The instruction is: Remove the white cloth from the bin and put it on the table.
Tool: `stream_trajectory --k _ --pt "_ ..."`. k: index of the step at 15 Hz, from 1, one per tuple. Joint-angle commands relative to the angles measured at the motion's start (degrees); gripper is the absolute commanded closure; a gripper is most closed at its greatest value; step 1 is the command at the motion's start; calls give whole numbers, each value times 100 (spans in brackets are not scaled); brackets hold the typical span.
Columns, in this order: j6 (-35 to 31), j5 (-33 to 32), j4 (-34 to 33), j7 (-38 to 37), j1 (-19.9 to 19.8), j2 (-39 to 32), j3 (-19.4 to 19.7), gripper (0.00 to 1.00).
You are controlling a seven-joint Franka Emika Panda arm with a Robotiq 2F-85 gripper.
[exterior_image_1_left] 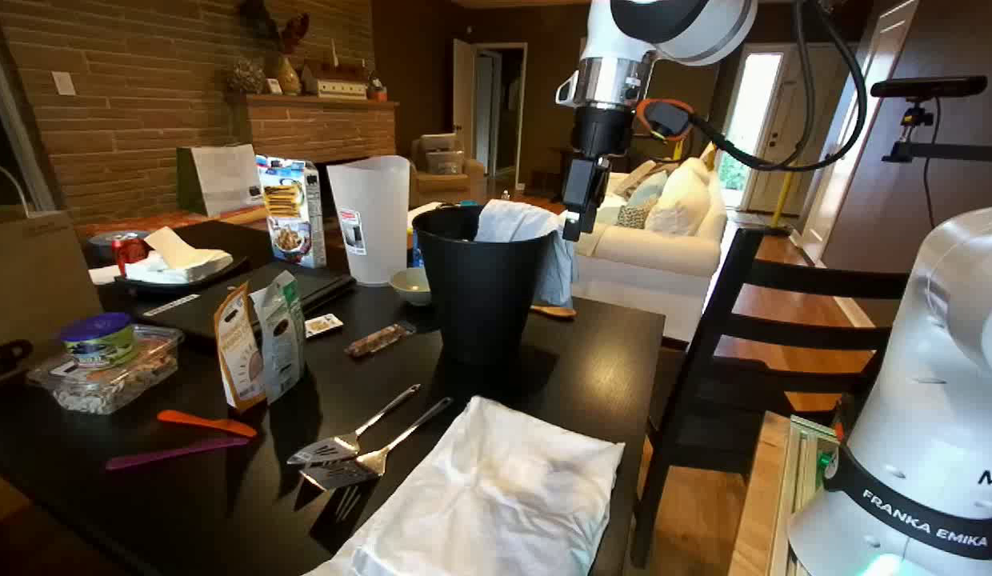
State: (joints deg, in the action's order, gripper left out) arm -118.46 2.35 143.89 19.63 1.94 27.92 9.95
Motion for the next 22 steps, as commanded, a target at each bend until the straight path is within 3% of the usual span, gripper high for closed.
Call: stream_trajectory --k 1,7,13,16,19,20,22 --pt "14 38 -10 29 -77 -8 -72 0" --pt "14 38 -10 29 -77 -8 -72 0" --pt "-2595 -590 -208 160 -174 -824 -167 0" --pt "-3847 -1368 -251 15 -396 -1444 -304 0" --pt "-4863 -2744 -434 -581 -998 -2128 -610 0" --pt "-5015 -3195 -607 -833 -1419 -2341 -882 0" --pt "-4870 -4117 -1038 -1572 -1875 -2599 -1099 0"
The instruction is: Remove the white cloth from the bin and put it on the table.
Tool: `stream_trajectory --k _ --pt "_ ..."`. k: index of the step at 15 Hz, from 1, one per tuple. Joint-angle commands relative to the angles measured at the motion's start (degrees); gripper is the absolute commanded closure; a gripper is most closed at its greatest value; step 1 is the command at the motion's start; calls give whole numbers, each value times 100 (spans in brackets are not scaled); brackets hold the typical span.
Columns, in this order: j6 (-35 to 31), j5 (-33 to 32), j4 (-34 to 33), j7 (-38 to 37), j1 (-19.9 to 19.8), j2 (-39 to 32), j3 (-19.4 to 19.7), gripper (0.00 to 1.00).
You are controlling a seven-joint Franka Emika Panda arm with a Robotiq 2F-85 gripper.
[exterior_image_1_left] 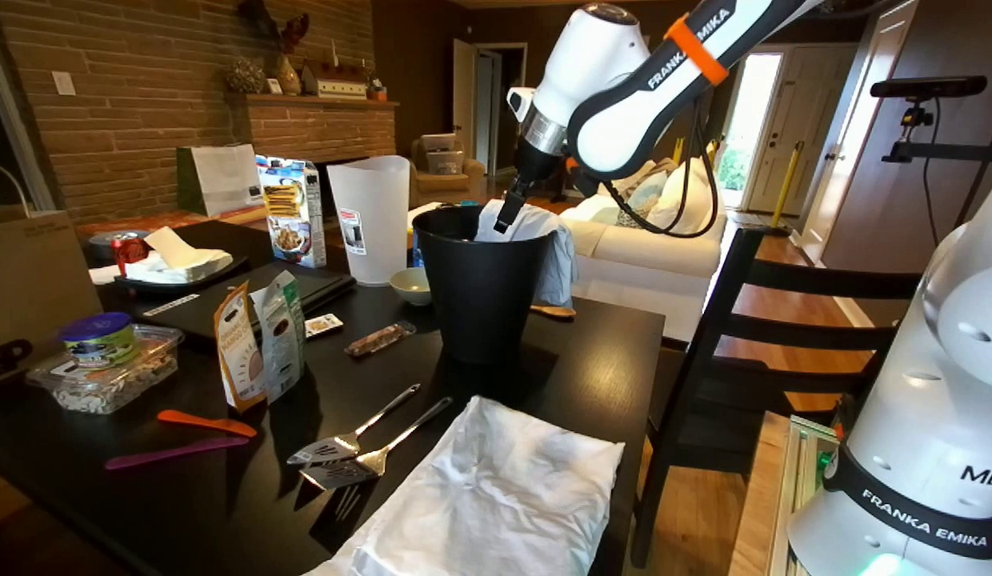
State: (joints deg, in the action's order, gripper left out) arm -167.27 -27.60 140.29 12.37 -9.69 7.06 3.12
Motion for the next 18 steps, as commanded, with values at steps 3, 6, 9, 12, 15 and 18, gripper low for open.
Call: stream_trajectory --k 3,6,9,12,15,18 --pt "373 -2487 -1281 -2108 -836 -809 -391 0" --pt "1250 -3242 -1670 -3159 -669 -1009 -371 0" --pt "2318 -2696 -1839 -3223 -231 -1144 -102 0" --pt "2981 -1674 -2066 -2986 -83 -1295 20 0" --pt "3226 -982 -2252 -3005 27 -1365 140 0" --pt "3192 -899 -2314 -3160 153 -1394 213 0"
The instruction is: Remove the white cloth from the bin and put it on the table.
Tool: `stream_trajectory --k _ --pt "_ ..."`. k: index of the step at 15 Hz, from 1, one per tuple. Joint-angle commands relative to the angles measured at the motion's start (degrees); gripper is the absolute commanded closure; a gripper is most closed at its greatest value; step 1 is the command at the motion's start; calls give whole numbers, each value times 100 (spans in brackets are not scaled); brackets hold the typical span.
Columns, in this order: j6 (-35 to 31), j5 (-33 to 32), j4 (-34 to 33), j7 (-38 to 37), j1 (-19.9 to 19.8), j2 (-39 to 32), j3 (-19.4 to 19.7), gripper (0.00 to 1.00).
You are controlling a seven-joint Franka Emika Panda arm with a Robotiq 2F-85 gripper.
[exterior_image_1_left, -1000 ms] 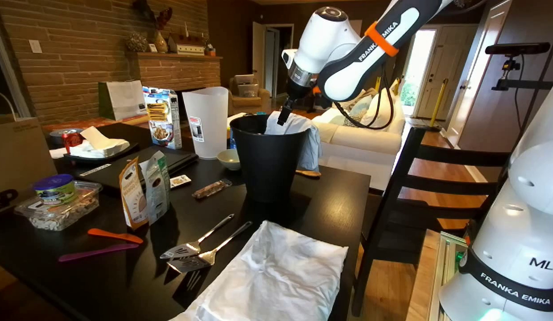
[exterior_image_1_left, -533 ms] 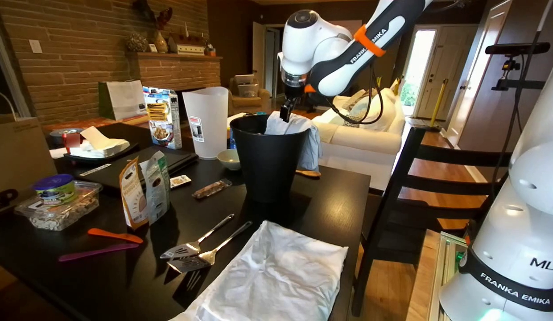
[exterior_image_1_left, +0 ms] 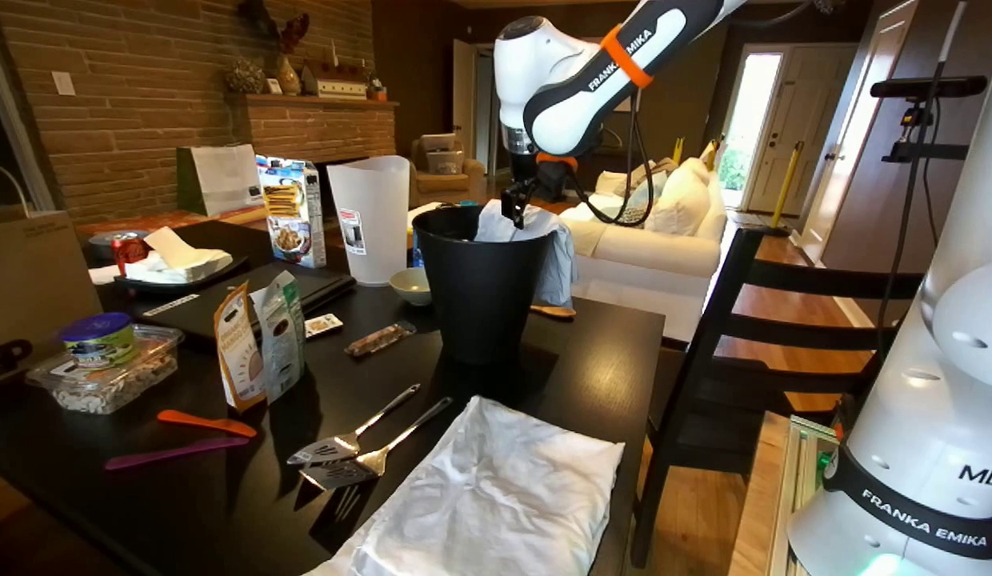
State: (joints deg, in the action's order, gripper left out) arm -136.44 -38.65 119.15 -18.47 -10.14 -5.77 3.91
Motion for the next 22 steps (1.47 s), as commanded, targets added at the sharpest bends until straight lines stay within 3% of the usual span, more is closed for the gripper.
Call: stream_trajectory --k 1,10,22 --pt "102 112 -194 -155 243 -112 145 0" --pt "309 -214 -184 -592 604 -237 150 0" --pt "125 -2215 -82 -1927 960 -806 164 0"
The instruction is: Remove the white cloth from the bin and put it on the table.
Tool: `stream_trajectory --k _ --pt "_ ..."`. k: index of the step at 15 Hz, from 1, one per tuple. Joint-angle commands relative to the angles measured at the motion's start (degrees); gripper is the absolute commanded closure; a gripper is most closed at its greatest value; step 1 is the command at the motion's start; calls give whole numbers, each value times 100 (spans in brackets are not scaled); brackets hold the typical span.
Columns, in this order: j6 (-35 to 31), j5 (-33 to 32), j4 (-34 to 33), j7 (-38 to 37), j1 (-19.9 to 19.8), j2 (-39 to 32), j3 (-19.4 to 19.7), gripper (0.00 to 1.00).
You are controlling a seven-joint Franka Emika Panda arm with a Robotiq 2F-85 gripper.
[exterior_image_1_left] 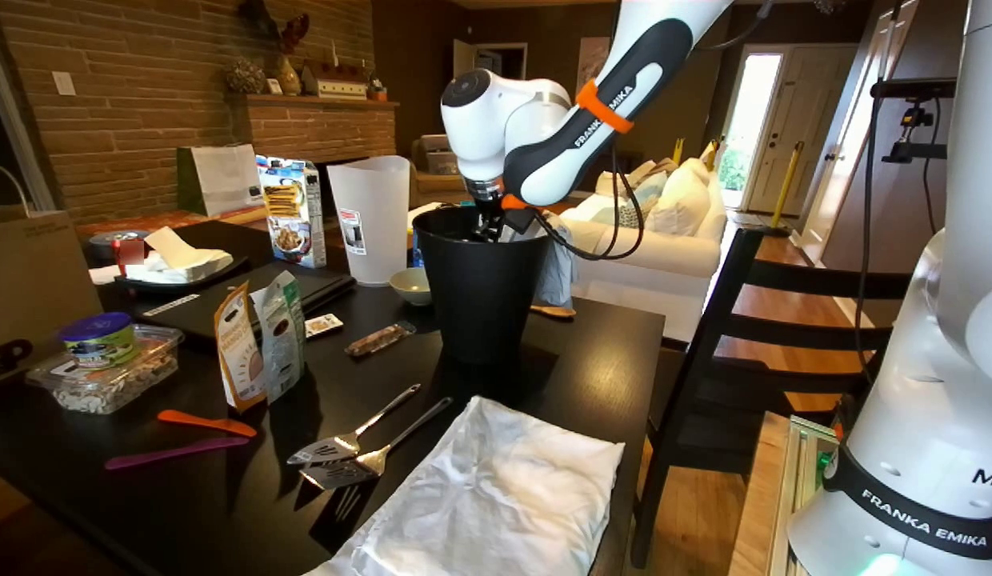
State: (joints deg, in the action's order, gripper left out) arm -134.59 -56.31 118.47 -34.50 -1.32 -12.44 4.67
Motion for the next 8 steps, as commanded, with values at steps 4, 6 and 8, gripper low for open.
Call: stream_trajectory --k 4,6,8 --pt "1 -859 -78 -577 51 -333 112 0" --pt "-2 -1002 -81 -652 36 -410 123 0" --pt "14 -1105 -90 -635 32 -427 114 0"
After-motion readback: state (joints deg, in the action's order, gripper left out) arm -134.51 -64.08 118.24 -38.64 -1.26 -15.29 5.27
